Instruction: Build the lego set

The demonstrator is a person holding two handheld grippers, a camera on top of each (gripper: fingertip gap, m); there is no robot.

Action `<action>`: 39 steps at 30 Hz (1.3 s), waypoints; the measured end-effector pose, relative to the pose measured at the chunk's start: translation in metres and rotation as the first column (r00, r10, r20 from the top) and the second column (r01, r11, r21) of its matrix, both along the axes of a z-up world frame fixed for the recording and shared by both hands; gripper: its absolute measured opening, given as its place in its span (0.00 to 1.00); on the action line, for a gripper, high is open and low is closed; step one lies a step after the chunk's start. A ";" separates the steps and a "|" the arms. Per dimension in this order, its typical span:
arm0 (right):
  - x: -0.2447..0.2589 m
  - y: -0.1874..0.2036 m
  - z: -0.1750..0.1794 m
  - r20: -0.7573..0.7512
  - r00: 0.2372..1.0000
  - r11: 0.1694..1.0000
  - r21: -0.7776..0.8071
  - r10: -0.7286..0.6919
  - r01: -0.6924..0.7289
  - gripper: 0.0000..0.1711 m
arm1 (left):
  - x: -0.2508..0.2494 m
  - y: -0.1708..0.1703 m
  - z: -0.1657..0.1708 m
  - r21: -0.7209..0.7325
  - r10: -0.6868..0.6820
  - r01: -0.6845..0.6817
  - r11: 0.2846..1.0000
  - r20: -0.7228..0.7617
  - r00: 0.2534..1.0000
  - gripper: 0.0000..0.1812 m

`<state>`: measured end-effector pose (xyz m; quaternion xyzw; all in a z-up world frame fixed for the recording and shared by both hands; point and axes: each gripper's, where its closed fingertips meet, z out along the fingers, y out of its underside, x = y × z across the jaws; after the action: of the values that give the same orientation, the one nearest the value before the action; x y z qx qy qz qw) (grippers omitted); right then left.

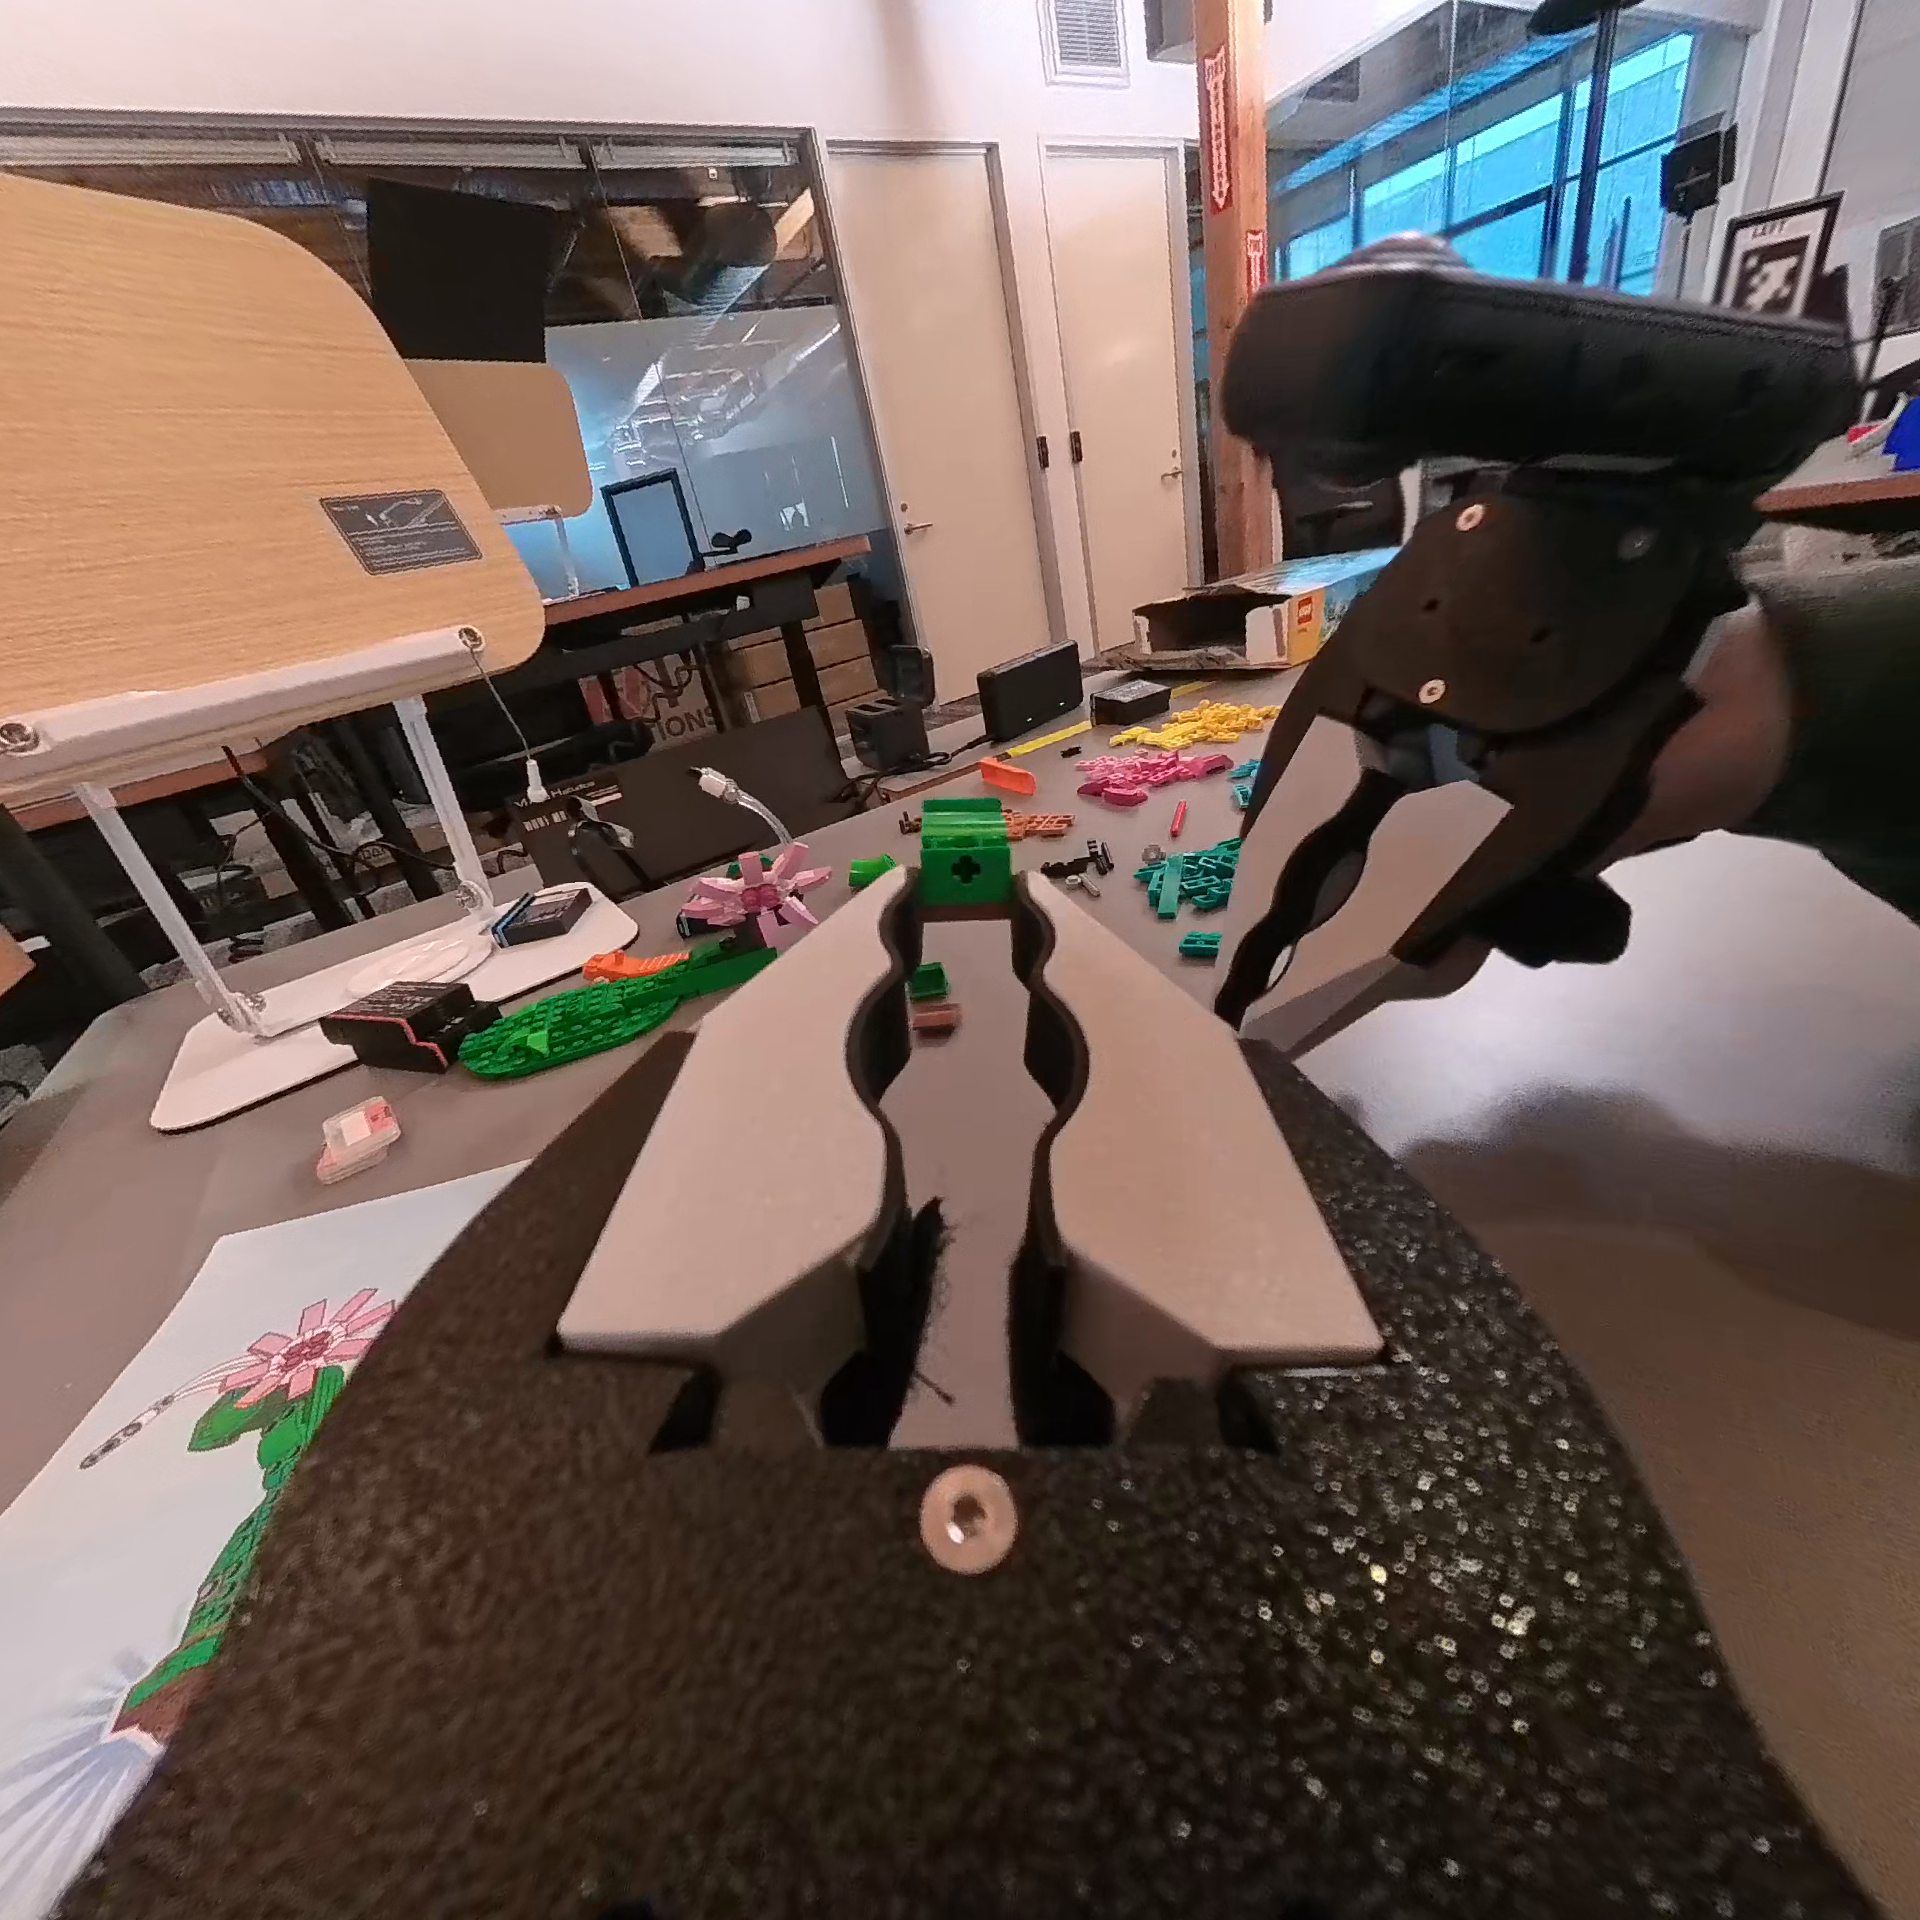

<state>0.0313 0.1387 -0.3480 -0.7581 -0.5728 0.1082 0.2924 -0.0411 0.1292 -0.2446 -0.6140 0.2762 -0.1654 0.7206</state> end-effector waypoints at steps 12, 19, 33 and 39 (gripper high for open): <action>-0.011 0.006 0.021 -0.207 0.975 0.996 -0.053 -0.076 0.067 0.18 | 0.000 0.000 0.000 -0.005 -0.007 0.007 1.000 0.011 1.000 0.08; -0.030 0.002 0.080 -0.531 0.840 0.993 -0.104 -0.109 0.063 0.16 | 0.003 -0.005 0.004 0.029 -0.023 0.023 0.999 0.006 1.000 0.07; -0.071 -0.015 0.114 -0.760 0.631 0.983 -0.180 -0.153 0.022 0.21 | 0.003 -0.005 0.003 0.112 0.086 -0.072 0.991 -0.127 0.988 0.07; -0.070 -0.014 0.109 -0.679 0.730 0.997 -0.036 -0.078 0.074 0.21 | 0.011 -0.009 0.001 0.196 0.135 -0.087 0.977 -0.245 0.960 0.07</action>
<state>-0.0385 0.1252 -0.2393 -0.6897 -0.3945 0.3676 0.4832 -0.0302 0.1205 -0.2435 -0.5760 0.3463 -0.0174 0.7403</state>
